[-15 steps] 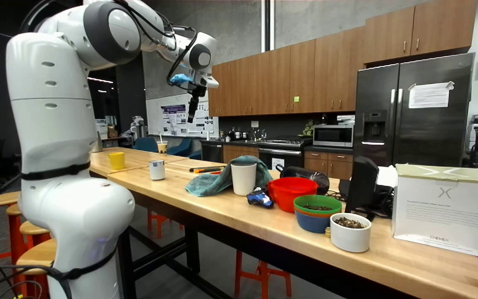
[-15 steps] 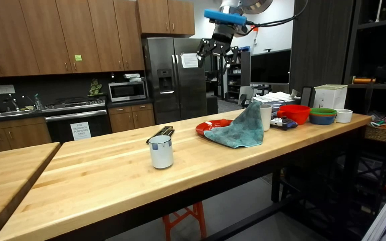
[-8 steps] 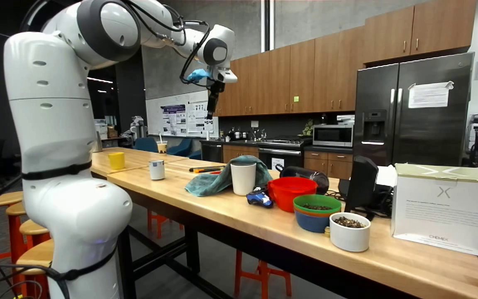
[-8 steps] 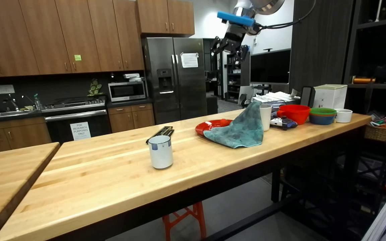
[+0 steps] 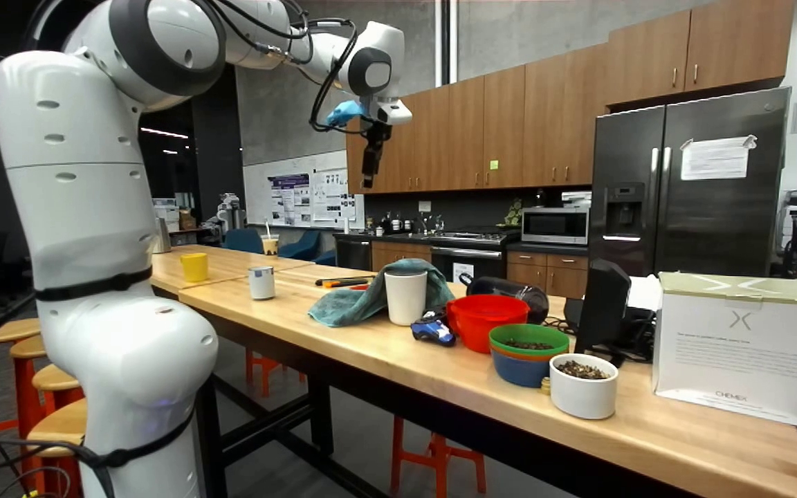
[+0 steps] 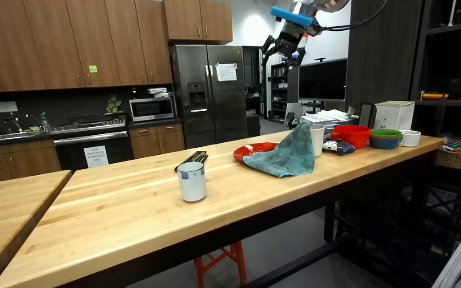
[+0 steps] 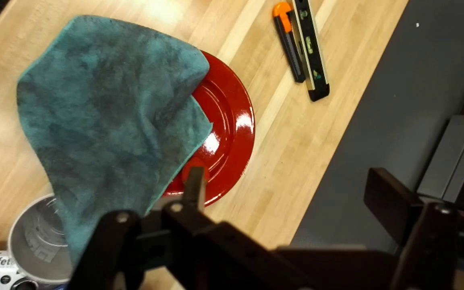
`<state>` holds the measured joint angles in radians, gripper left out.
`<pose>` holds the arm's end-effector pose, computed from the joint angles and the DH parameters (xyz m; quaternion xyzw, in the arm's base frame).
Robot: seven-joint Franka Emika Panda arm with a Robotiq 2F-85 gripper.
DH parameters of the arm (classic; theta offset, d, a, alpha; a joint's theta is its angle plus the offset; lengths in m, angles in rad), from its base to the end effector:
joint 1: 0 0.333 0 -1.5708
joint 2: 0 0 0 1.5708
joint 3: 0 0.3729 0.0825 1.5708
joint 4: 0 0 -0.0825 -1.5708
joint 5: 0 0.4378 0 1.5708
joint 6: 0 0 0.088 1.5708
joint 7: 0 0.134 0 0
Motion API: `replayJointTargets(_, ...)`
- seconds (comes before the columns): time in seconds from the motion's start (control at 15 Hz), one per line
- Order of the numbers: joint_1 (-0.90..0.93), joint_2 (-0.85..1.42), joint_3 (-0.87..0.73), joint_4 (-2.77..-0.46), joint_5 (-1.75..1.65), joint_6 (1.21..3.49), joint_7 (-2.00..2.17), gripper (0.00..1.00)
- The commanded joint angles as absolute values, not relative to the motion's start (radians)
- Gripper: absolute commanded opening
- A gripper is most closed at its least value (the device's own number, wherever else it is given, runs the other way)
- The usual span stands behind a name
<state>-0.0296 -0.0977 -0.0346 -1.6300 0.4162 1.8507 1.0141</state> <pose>0.6066 0.0021 0.7208 -0.8159 0.5173 -0.0433 0.2547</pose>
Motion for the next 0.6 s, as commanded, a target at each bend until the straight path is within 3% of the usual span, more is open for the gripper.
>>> replayJointTargets(0.0, -0.044, -0.120, -0.043, -1.639, 0.422, 1.874, 1.022, 1.00)
replayJointTargets(0.53, -0.033, -0.218, -0.020, -1.897, 0.430, 1.938, 0.997, 1.00)
